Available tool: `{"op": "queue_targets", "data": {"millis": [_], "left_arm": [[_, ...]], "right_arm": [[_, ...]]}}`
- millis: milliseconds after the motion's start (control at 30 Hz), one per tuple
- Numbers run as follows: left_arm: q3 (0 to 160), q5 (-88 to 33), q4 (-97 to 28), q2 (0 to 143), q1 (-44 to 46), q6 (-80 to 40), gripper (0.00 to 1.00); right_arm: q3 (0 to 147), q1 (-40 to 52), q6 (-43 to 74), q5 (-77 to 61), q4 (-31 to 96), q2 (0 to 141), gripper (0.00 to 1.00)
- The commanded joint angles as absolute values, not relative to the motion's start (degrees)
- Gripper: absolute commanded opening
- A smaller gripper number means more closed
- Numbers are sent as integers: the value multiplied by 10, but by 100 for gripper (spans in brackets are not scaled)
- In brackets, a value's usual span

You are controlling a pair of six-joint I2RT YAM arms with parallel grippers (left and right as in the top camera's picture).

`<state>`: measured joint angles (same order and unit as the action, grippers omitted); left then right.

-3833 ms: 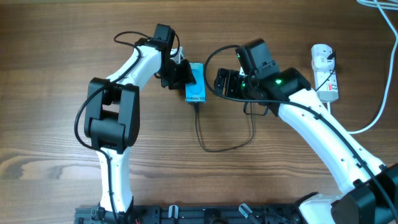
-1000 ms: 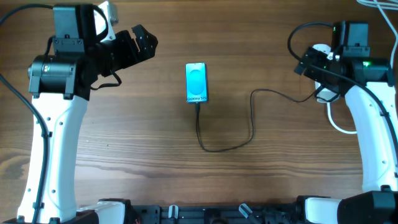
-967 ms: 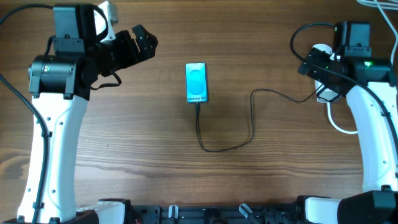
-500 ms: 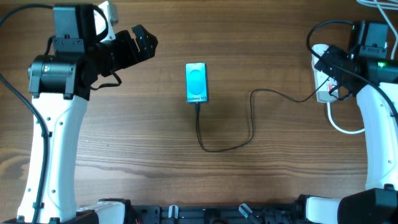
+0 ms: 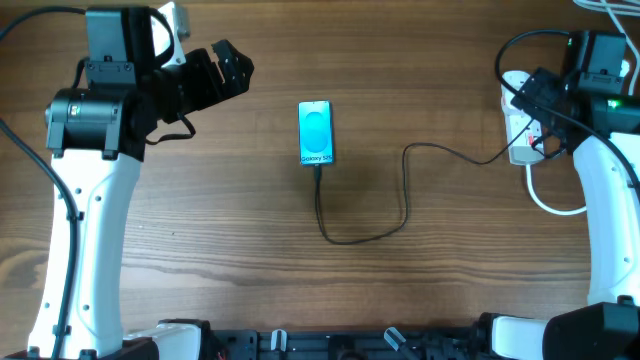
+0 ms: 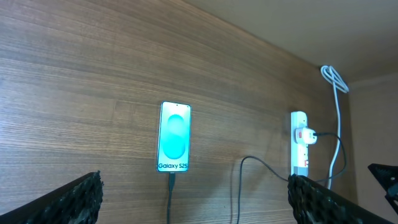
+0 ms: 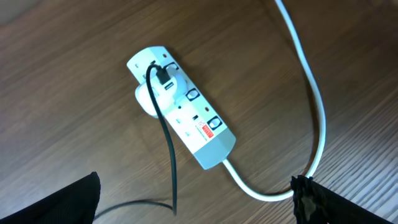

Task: Plug charger to phone and switch on socket

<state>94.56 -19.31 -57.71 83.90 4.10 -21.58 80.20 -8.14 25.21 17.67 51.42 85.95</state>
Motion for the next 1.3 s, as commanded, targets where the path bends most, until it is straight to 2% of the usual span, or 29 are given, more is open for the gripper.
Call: {"op": "queue_targets", "data": {"millis": [0, 233, 433, 1267], "left_arm": [[945, -187, -577, 842, 38, -215, 100], [945, -188, -577, 842, 38, -215, 100], [945, -188, -577, 842, 38, -215, 100], [945, -188, -577, 842, 38, -215, 100]], "right_arm": [[810, -101, 246, 197, 496, 859, 100], [810, -159, 241, 194, 480, 870, 100], [810, -193, 241, 158, 462, 934, 100], [810, -195, 240, 142, 397, 1048, 100]]}}
